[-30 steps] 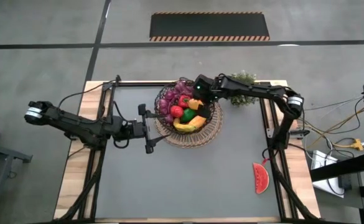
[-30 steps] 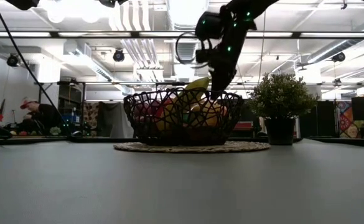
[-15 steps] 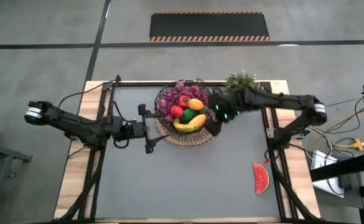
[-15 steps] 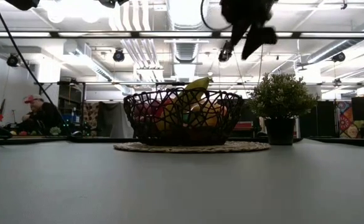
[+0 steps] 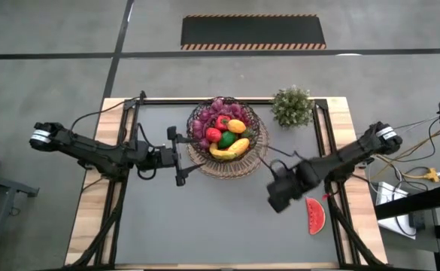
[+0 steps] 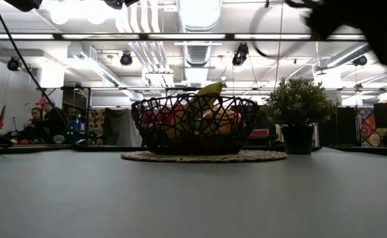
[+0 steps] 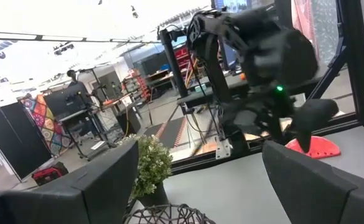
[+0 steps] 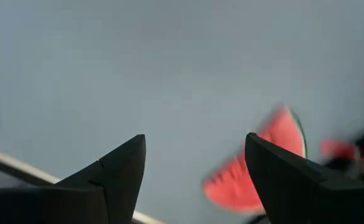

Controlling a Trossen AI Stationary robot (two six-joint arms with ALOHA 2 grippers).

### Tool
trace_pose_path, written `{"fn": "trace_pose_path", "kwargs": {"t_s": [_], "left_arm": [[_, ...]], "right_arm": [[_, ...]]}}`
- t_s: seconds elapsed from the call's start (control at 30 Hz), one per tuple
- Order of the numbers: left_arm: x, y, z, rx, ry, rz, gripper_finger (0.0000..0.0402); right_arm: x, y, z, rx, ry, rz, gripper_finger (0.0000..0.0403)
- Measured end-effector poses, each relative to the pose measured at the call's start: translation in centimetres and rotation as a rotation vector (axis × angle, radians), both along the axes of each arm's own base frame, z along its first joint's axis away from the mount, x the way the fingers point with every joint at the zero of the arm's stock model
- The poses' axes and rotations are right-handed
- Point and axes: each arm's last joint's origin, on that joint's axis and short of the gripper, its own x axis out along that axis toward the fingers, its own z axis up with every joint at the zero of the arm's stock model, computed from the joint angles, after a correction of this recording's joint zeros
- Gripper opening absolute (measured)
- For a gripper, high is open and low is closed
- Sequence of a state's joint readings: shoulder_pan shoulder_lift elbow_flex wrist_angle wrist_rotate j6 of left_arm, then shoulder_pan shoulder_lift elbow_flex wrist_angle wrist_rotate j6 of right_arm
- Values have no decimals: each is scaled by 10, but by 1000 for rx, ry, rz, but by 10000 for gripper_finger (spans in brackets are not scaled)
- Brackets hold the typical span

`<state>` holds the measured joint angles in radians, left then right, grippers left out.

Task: Build produce basket
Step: Put the sliced watermelon into the basket

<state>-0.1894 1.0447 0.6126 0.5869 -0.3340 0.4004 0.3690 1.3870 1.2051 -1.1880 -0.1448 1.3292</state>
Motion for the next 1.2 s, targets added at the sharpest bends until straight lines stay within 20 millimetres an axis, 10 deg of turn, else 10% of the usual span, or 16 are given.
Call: {"fn": "trace_pose_path", "kwargs": {"t_s": [0.47,1.2], "left_arm": [[0,0,-3,6,5,1,322],[-1,0,-4,9,9,2,322]], "right_arm": [[-89,26,-70,95,447,-188,258],[-97,26,-111,157,314,-82,175]]}}
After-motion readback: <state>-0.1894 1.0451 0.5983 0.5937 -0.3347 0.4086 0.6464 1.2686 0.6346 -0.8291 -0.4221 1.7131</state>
